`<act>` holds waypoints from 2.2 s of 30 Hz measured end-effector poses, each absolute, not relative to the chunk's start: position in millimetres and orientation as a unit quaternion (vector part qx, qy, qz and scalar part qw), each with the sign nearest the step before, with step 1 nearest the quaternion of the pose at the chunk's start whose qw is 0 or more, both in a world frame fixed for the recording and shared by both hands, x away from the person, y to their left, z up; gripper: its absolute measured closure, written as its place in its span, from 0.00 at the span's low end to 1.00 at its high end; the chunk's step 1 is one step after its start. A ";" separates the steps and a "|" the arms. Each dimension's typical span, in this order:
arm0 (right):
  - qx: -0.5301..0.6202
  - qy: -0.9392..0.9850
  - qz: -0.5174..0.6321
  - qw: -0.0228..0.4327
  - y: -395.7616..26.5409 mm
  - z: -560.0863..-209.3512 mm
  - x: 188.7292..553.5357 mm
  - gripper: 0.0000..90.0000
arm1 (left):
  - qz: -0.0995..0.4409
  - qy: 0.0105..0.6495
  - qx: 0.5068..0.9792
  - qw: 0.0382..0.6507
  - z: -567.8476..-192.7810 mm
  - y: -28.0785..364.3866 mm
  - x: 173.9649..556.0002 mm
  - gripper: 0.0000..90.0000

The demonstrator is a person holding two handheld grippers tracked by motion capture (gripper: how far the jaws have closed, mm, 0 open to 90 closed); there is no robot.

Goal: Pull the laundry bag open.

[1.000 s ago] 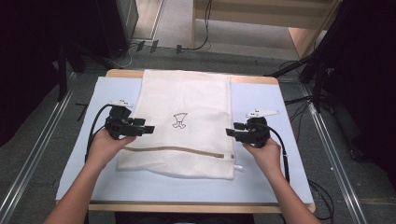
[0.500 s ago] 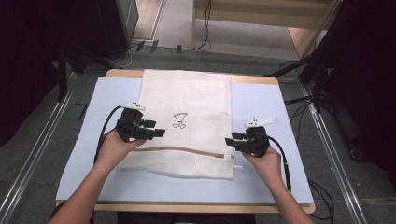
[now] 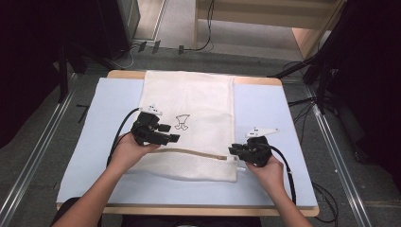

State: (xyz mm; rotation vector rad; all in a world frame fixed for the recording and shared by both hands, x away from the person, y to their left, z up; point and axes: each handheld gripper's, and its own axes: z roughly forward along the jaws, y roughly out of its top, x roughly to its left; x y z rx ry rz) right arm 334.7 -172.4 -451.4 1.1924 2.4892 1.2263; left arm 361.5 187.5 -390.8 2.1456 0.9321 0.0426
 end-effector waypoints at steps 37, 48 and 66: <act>0.378 0.841 0.383 0.053 -169.0 -474.7 326.8 1.00 | -0.029 0.304 0.872 0.382 -413.4 114.2 352.9 0.61; 0.374 0.844 0.380 0.061 -167.9 -474.2 325.6 1.00 | -0.064 0.304 0.872 0.379 -427.2 88.9 350.7 0.81; 0.371 0.845 0.381 0.062 -168.2 -474.5 325.0 1.00 | -0.072 0.323 0.879 0.343 -460.1 57.4 357.3 0.90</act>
